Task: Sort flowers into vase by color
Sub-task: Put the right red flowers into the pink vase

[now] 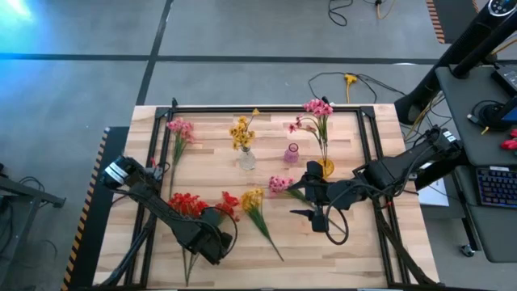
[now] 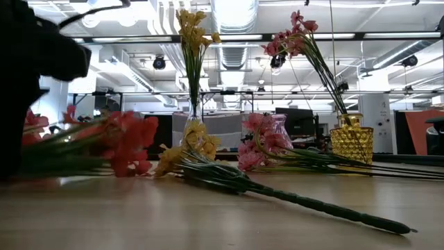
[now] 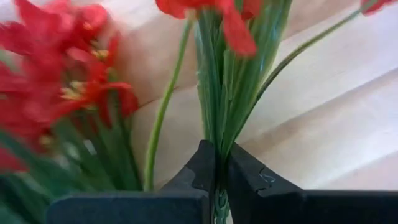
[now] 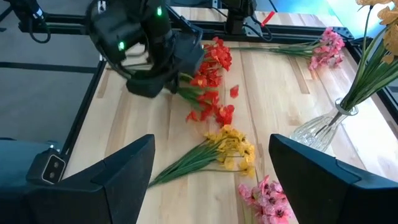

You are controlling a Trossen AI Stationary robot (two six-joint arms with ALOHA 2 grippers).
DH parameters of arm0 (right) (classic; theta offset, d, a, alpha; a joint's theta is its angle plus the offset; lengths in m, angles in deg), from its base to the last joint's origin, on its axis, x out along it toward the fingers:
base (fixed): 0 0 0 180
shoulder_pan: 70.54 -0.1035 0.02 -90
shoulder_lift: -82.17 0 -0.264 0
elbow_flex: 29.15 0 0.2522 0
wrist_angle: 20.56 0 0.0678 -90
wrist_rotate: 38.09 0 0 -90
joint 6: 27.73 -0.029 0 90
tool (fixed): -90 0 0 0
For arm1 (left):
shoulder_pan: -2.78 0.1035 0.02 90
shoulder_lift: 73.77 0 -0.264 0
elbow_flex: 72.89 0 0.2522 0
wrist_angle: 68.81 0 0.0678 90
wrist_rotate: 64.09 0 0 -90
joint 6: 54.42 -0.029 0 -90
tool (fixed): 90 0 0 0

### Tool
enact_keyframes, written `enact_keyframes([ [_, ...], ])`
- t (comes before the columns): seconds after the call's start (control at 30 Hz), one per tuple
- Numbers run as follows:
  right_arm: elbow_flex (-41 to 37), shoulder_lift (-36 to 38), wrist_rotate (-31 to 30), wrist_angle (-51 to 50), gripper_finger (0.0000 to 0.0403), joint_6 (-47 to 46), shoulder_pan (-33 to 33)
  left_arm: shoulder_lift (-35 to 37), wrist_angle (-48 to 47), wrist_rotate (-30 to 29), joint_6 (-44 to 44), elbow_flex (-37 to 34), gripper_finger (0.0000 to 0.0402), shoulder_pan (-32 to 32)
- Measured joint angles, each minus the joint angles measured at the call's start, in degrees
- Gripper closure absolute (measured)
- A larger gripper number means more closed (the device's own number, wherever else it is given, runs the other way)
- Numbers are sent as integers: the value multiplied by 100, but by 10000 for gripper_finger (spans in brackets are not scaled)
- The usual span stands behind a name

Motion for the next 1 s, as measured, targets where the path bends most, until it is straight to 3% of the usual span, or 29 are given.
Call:
enact_keyframes([
  [0.23,-1,0,0,-56,101,20,0,852,-17,-864,-88,4,400,-222],
  [0.57,-106,162,-39,-142,92,149,0,1926,-93,-2327,-1259,7,400,-1066],
  [0.67,-172,200,-39,-95,92,143,0,2124,-193,-2996,-1592,7,401,-1268],
  [0.83,-469,208,-42,478,98,355,0,2275,80,-4093,-2917,12,401,-1423],
  [1.0,-1055,208,-42,1905,95,792,0,2336,806,-4410,-4724,13,401,-1361],
])
